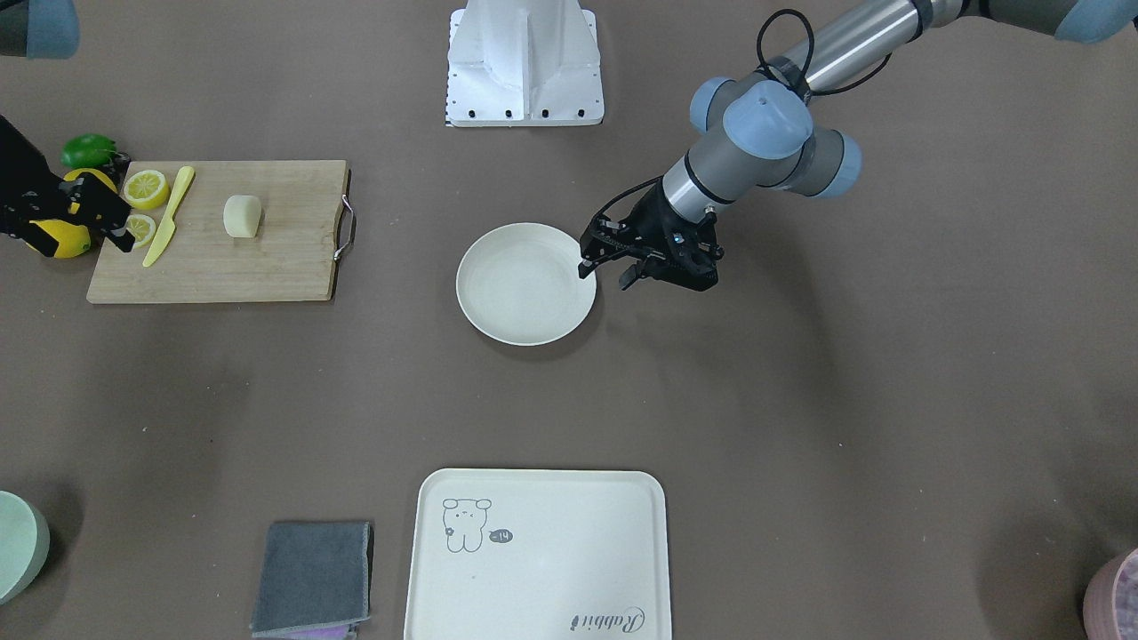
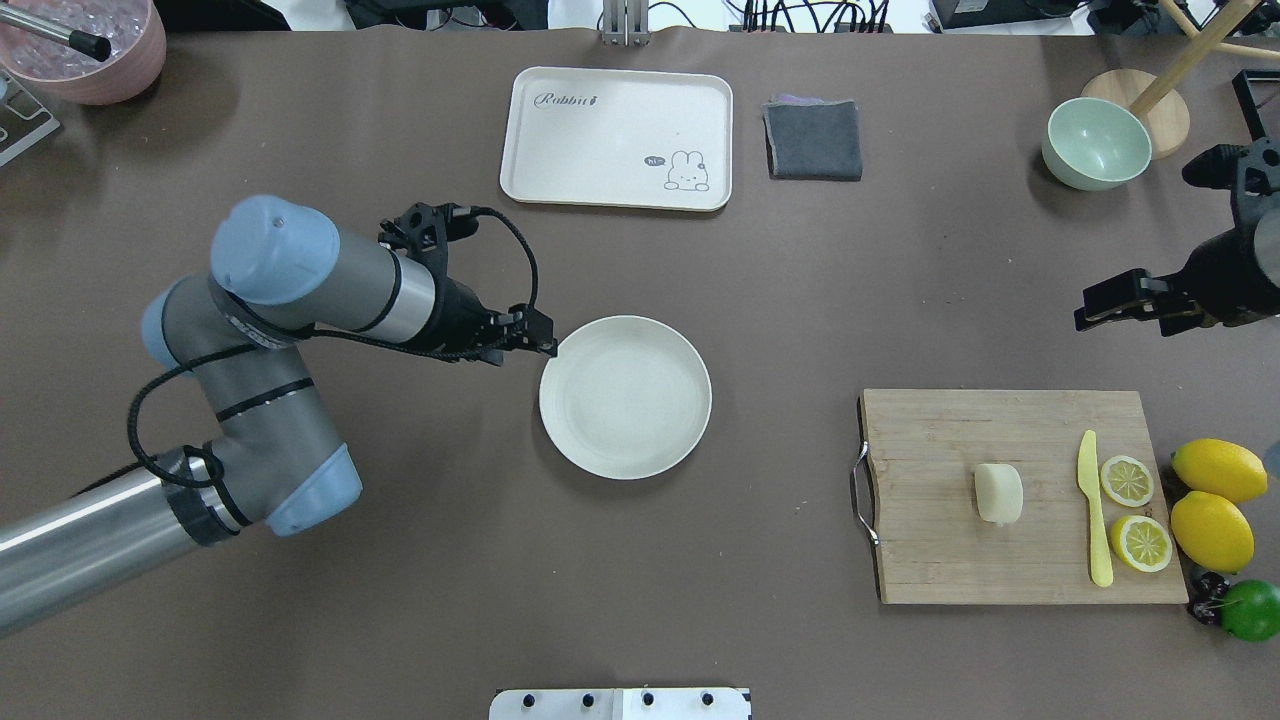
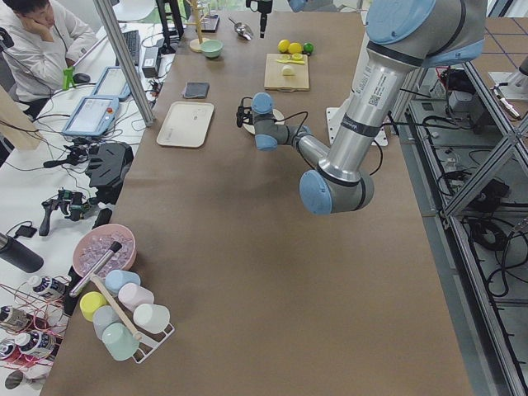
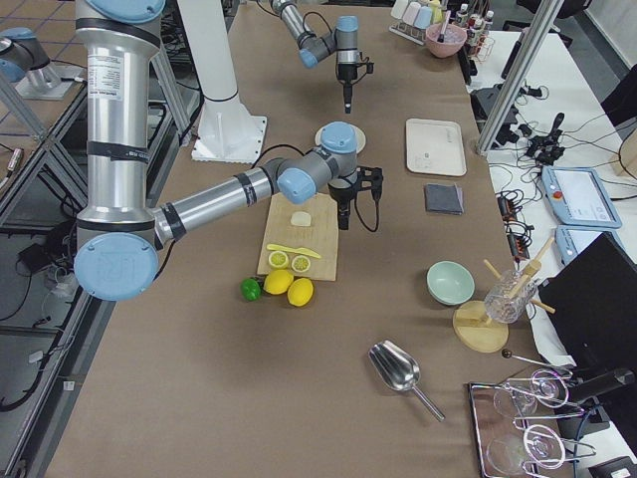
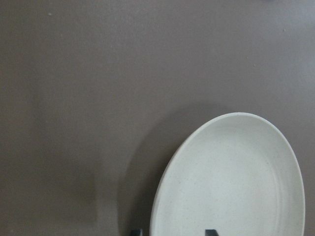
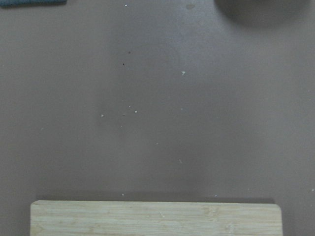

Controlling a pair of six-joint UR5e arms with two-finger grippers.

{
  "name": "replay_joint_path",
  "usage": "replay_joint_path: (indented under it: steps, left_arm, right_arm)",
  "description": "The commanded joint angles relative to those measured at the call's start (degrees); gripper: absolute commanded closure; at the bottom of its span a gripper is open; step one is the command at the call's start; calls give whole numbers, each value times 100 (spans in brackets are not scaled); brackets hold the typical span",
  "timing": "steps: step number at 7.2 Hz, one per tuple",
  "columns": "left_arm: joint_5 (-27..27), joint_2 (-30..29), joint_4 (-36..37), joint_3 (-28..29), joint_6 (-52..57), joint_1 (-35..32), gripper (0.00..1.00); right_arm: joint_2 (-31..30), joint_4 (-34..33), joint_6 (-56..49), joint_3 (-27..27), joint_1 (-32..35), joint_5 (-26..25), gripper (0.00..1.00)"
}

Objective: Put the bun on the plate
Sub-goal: 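Release the plate and withdraw the left arm while the right arm reaches toward the bun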

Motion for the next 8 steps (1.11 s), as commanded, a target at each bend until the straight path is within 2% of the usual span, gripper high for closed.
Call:
replay_joint_path:
  steps: [1,3,4,5,6,7,8]
  left_arm:
    - [-831,309,1714,-892,1289,-1087,2]
    - [-1360,758,2603,-930,3319,-2273,2]
    - [-1397,943,3052,-913,4233,-2705,2]
    - [-1388,1127,3265,-860,4991,-3048,2]
    - [-1397,1138,3415,-842,5216,-3200,2]
    - [-1388,1138,3417,-842,5227,-3193,2]
    - [-1388,1147,3417,-851,5218,-3201,2]
  right_arm:
    - [28,-7,718,126,-669,-424,0]
    - [-15,2,1298,205,-1284,-864,0]
    - [-50,2,1571,240,-1540,-962,0]
    - [-51,2,1930,249,-1890,-1285,0]
    - [-59,11,1943,240,-2146,-1488,0]
    - [-190,315,1934,240,-2401,-1638,0]
    - [-609,945,1978,240,-2612,-1831,0]
